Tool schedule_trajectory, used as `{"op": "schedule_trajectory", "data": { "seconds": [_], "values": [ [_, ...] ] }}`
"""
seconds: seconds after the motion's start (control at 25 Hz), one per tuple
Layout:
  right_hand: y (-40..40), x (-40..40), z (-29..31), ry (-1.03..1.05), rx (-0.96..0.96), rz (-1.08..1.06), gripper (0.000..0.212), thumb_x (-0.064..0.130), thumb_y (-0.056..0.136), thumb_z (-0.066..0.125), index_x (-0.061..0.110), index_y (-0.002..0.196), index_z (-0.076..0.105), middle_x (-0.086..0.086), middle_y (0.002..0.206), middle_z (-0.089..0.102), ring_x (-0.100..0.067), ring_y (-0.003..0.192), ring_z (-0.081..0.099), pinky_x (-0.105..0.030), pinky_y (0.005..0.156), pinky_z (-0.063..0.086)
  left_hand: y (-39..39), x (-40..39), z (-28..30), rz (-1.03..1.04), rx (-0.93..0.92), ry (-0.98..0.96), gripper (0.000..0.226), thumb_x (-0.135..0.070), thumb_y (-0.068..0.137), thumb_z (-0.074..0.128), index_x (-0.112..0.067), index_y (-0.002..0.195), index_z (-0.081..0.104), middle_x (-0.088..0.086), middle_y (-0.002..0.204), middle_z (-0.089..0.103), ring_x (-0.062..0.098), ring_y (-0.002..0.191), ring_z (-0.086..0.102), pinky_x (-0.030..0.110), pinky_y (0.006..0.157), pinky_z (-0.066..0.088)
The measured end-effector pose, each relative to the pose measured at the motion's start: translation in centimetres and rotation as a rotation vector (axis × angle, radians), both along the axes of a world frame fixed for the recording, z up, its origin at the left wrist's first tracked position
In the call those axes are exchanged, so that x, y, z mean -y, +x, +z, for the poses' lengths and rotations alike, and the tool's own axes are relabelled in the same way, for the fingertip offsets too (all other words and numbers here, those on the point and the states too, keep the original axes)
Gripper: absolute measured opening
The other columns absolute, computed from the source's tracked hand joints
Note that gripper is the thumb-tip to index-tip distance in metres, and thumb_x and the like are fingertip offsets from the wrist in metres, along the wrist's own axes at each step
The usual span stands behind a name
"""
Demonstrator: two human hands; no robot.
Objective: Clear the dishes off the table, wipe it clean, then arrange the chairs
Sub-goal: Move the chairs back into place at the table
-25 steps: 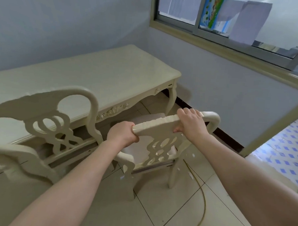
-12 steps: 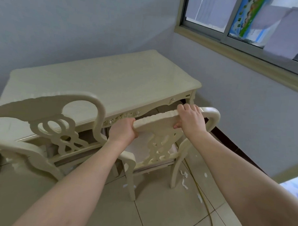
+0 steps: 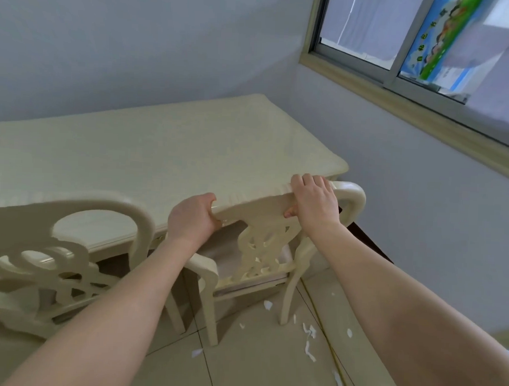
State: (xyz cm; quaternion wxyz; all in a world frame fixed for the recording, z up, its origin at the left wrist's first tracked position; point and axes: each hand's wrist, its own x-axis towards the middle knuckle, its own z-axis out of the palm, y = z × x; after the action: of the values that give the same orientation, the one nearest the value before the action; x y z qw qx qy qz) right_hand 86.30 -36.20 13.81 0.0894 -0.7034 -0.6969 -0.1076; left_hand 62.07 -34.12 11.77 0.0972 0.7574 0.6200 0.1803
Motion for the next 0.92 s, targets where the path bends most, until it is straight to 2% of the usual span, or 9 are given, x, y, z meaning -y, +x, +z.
{"op": "schedule_trajectory", "data": {
  "seconds": [0.12,0.28,0.4,0.48,0.8,0.92],
  "values": [
    [0.4,-3.7,0.0,-0.002,0.008,-0.003,0.062,0.04,0.065,0.08,0.012,0.109,0.046,-0.006,0.106,0.054,-0.028,0.11,0.048,-0.038,0.109,0.028,0.6,-3.6,-0.1,0.032,-0.019,-0.004,0.019,-0.021,0.073,0.065,-0.023,0.091,0.058,-0.002,0.078,0.062,0.023,0.074,0.057,0.028,0.055,0.038],
    [1.8,-7.9,-0.1,0.0,0.044,0.0,0.065,0.042,0.067,0.079,0.012,0.112,0.045,-0.004,0.107,0.054,-0.027,0.111,0.049,-0.04,0.114,0.023,2.0,-7.3,-0.2,0.065,-0.031,-0.009,0.014,-0.018,0.071,0.062,-0.022,0.084,0.056,-0.003,0.073,0.06,0.023,0.071,0.057,0.027,0.05,0.037],
    [3.1,-10.1,-0.1,0.007,0.072,0.018,0.066,0.044,0.067,0.079,0.012,0.113,0.044,-0.003,0.106,0.055,-0.026,0.111,0.05,-0.041,0.115,0.022,3.4,-9.1,-0.3,0.096,-0.024,-0.018,0.019,-0.018,0.07,0.062,-0.021,0.088,0.057,-0.002,0.076,0.062,0.023,0.072,0.058,0.031,0.056,0.046],
    [4.3,-11.5,-0.2,0.016,0.077,0.031,0.066,0.044,0.066,0.079,0.012,0.113,0.044,-0.003,0.106,0.055,-0.026,0.111,0.05,-0.041,0.115,0.021,4.6,-10.1,-0.4,0.118,-0.022,-0.019,0.018,-0.018,0.07,0.062,-0.02,0.087,0.058,-0.003,0.073,0.06,0.023,0.07,0.058,0.03,0.056,0.046],
    [10.5,-17.2,-0.2,0.0,0.105,0.115,0.068,0.049,0.065,0.078,0.013,0.111,0.042,-0.002,0.106,0.054,-0.025,0.109,0.049,-0.041,0.111,0.027,11.2,-13.2,-0.5,0.237,-0.029,-0.002,0.018,-0.015,0.071,0.062,-0.02,0.089,0.058,-0.003,0.072,0.06,0.02,0.067,0.057,0.029,0.055,0.047],
    [12.0,-18.7,0.3,-0.01,0.11,0.134,0.069,0.05,0.065,0.078,0.014,0.111,0.042,-0.002,0.107,0.054,-0.025,0.108,0.049,-0.04,0.107,0.03,13.1,-14.2,-0.1,0.28,-0.042,-0.048,0.015,-0.013,0.07,0.061,-0.018,0.081,0.054,-0.002,0.071,0.058,0.023,0.068,0.057,0.029,0.054,0.041]
  ]
}}
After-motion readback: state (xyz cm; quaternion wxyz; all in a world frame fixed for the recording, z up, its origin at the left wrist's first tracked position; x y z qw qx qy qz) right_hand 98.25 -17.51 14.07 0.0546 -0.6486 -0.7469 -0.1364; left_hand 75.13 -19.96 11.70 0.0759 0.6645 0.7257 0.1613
